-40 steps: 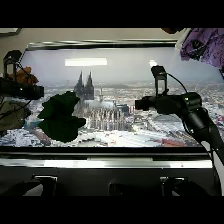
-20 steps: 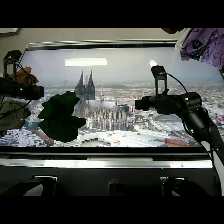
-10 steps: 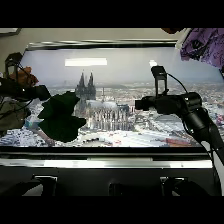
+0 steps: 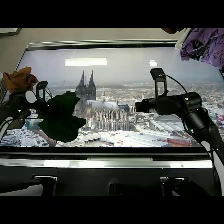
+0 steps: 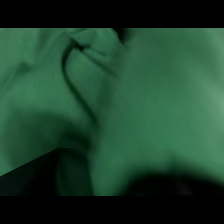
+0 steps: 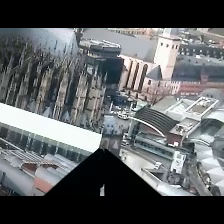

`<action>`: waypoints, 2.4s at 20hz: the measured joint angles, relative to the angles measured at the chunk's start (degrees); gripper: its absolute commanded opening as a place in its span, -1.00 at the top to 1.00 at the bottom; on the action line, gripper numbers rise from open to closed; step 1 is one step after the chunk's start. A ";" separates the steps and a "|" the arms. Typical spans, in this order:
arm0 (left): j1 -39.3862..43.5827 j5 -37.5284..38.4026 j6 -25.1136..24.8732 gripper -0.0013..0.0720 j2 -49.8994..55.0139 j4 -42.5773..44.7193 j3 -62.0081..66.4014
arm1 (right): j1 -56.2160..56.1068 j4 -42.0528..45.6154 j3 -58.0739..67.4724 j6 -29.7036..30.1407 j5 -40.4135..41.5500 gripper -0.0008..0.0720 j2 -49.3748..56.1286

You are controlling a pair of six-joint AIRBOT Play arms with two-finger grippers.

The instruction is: Fold the clothes and pants, and hang the long-sleeved shirts on hangers.

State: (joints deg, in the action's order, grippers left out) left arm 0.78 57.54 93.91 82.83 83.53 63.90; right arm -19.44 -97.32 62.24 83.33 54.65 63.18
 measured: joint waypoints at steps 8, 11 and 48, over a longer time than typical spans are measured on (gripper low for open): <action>7.61 -1.92 -2.40 0.92 2.95 -18.29 0.68 | 0.00 2.08 0.00 1.36 9.03 0.59 -0.31; 17.99 -4.74 2.82 0.92 2.95 -26.08 2.93 | 0.00 4.17 0.00 4.50 13.60 0.57 -1.95; 4.90 -0.70 -3.08 -0.54 5.51 -33.16 4.59 | -1.25 -34.77 -35.19 1.27 -9.53 0.89 -4.11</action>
State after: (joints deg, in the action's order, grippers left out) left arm 5.67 56.84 90.83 88.33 50.37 68.49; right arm -20.69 -132.09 27.05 84.60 45.12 59.07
